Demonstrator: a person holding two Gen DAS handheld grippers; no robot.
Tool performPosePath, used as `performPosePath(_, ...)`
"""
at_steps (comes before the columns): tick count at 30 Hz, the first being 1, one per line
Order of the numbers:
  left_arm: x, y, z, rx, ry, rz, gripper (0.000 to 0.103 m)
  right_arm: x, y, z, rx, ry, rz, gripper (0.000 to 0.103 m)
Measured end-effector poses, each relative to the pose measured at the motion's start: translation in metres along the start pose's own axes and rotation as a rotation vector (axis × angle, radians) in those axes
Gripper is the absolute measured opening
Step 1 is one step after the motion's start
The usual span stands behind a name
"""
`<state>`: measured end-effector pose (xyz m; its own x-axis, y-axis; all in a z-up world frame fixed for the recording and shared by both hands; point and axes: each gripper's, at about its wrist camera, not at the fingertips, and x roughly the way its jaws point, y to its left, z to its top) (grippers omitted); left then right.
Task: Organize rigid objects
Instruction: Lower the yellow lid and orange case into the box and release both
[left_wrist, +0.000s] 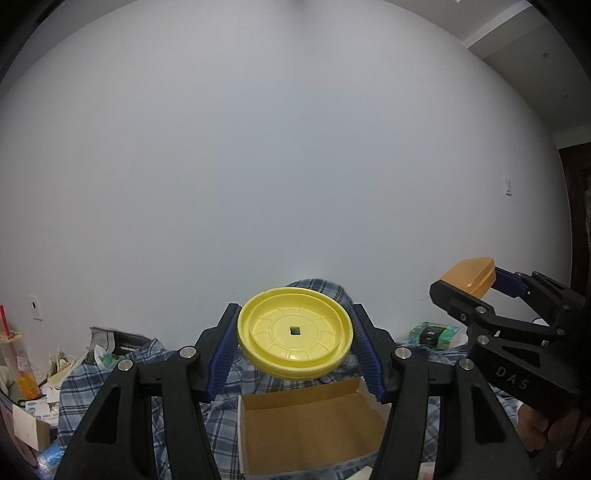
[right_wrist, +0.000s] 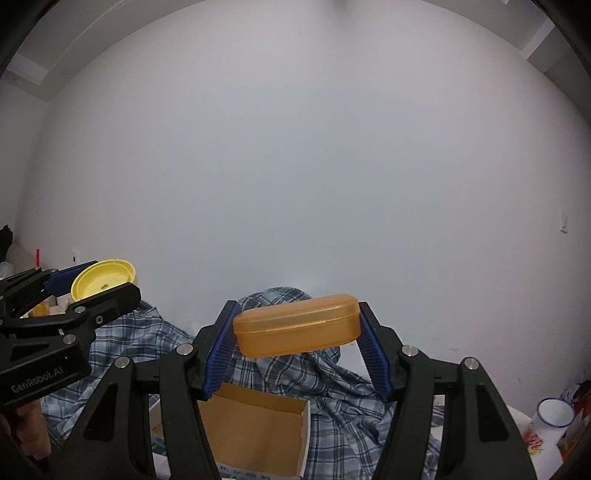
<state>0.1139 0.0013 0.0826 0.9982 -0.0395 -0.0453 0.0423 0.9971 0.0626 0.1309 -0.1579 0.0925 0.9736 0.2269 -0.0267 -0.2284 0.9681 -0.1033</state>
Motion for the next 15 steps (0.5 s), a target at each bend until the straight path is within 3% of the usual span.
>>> performPosePath(8,0.041,0.018,-0.044,0.002,0.097,0.001,0.061,0.037,0.005,-0.038,0.002,0.079,0.013,0.061)
performPosePath(12,0.066,0.024,-0.057,-0.009,0.176,-0.002,0.061,0.056,0.011,-0.057,-0.023,0.165,0.039,0.061)
performPosePath(15,0.089,0.035,-0.071,-0.055,0.265,-0.001,0.061,0.076,0.014,-0.068,-0.022,0.287,0.086,0.061)
